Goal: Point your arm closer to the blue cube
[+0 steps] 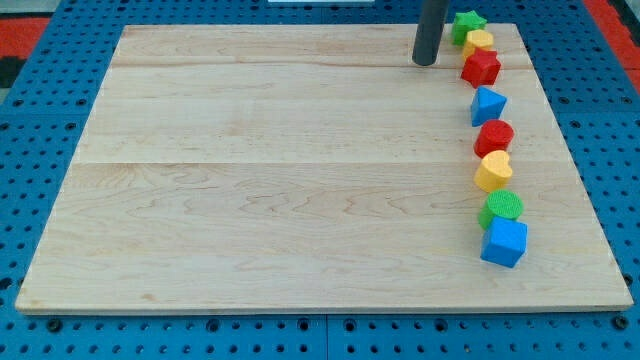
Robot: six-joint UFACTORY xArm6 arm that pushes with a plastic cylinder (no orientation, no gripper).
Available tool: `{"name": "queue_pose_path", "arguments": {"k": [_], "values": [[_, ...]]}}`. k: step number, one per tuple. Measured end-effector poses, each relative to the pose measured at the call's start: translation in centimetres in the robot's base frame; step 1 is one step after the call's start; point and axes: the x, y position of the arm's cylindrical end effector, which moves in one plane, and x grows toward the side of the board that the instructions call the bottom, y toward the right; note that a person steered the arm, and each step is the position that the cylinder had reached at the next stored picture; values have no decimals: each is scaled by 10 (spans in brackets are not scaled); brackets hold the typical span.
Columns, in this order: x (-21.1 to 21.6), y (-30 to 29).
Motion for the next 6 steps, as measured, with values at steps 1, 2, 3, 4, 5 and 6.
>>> {"name": "queue_pose_path", "arguments": {"k": [1, 2, 3, 4, 5, 6], "values": [[0, 0], [0, -1], [0, 3], [4, 5], [45, -8], [83, -36]]}}
